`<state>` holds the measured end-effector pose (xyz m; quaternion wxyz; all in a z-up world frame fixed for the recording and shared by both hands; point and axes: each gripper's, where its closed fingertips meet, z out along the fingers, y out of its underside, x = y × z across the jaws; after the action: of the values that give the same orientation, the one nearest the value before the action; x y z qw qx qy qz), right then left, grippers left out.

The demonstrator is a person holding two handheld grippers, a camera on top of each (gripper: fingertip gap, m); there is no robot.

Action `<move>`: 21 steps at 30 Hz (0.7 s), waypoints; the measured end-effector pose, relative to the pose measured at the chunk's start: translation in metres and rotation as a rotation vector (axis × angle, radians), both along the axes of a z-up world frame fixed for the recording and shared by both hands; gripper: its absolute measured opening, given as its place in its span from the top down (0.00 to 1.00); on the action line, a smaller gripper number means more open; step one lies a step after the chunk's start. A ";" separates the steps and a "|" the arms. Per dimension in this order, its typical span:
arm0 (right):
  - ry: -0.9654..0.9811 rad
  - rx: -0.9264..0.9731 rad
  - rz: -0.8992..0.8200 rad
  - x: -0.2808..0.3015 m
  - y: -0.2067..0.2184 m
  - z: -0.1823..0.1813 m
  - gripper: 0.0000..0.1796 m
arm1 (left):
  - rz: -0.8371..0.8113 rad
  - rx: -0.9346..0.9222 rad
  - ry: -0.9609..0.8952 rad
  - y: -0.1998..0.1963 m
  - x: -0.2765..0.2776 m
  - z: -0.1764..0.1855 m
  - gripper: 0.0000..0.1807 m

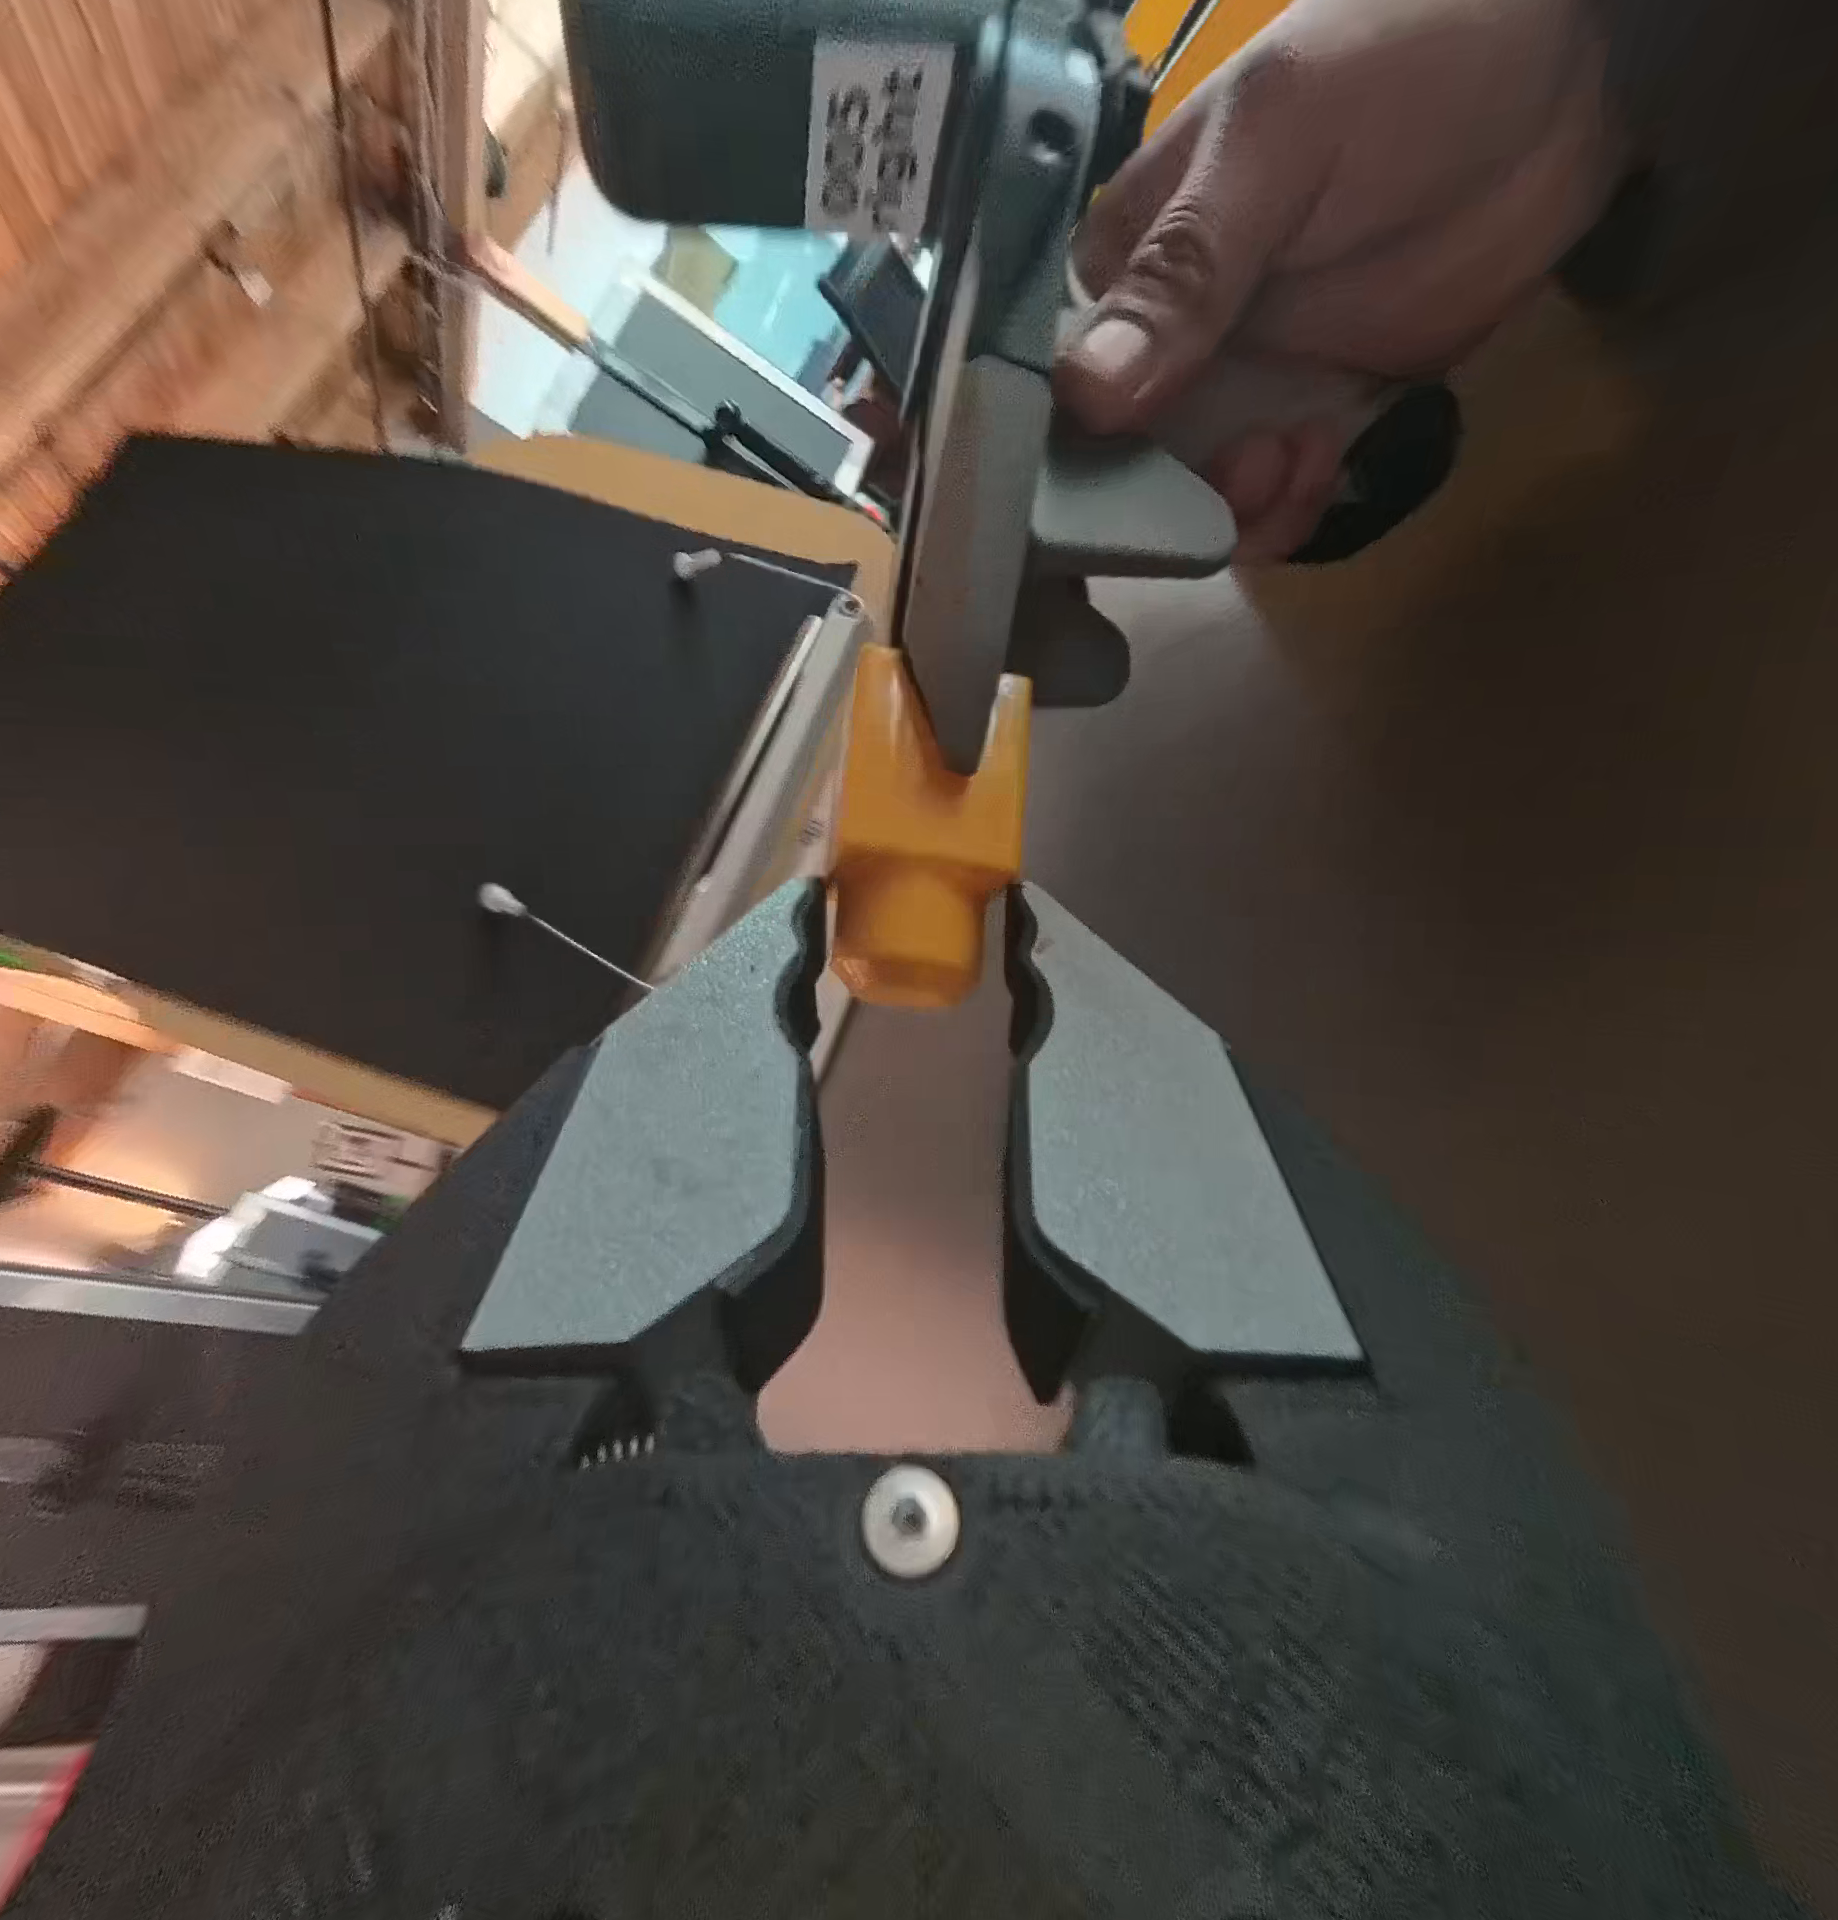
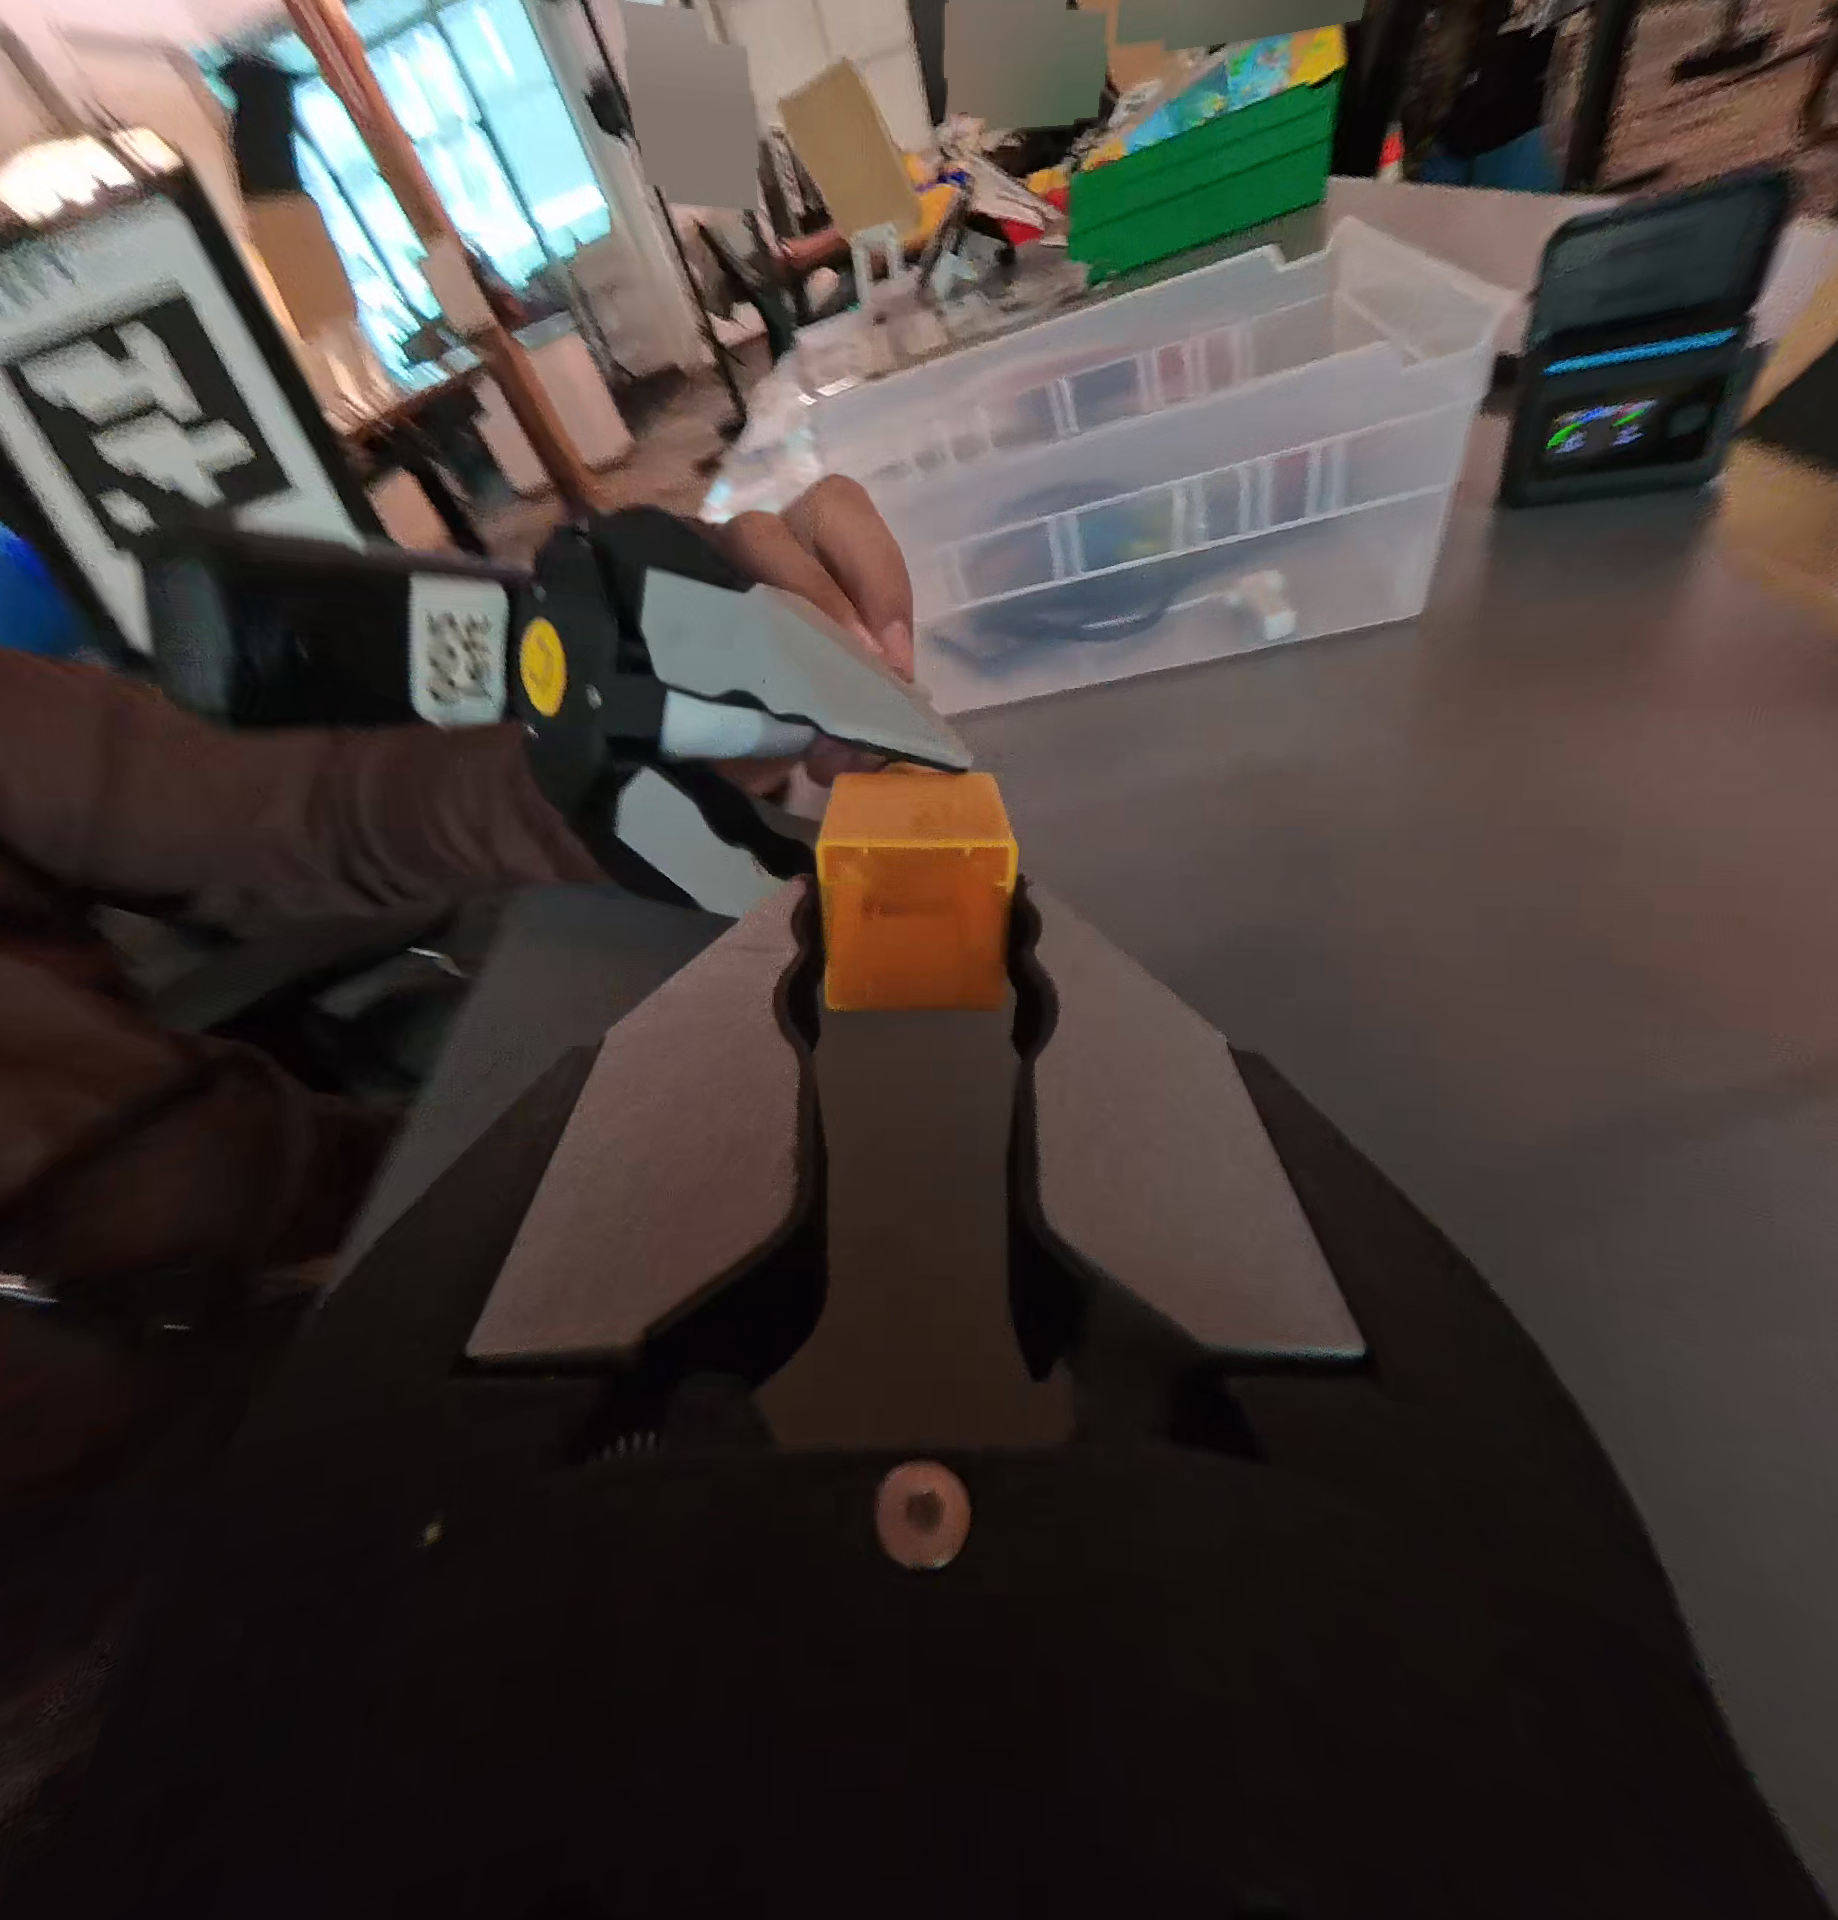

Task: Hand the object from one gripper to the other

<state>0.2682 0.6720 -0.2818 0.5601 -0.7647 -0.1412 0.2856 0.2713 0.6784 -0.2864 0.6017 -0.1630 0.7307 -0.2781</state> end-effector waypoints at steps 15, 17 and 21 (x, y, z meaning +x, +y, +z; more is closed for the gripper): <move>-0.354 0.225 0.052 -0.019 -0.014 0.013 0.82 | -0.264 -0.468 0.278 -0.021 -0.017 -0.003 0.84; -0.319 0.176 0.053 -0.018 -0.014 0.008 0.82 | -0.241 -0.406 0.279 -0.019 -0.015 -0.008 0.86; -0.103 -0.009 0.008 -0.004 -0.004 -0.004 0.72 | -0.107 -0.291 0.196 -0.002 -0.004 -0.005 0.86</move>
<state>0.2647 0.6678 -0.2860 0.5475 -0.7803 -0.1715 0.2489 0.2672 0.6767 -0.2917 0.4819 -0.2354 0.7457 -0.3952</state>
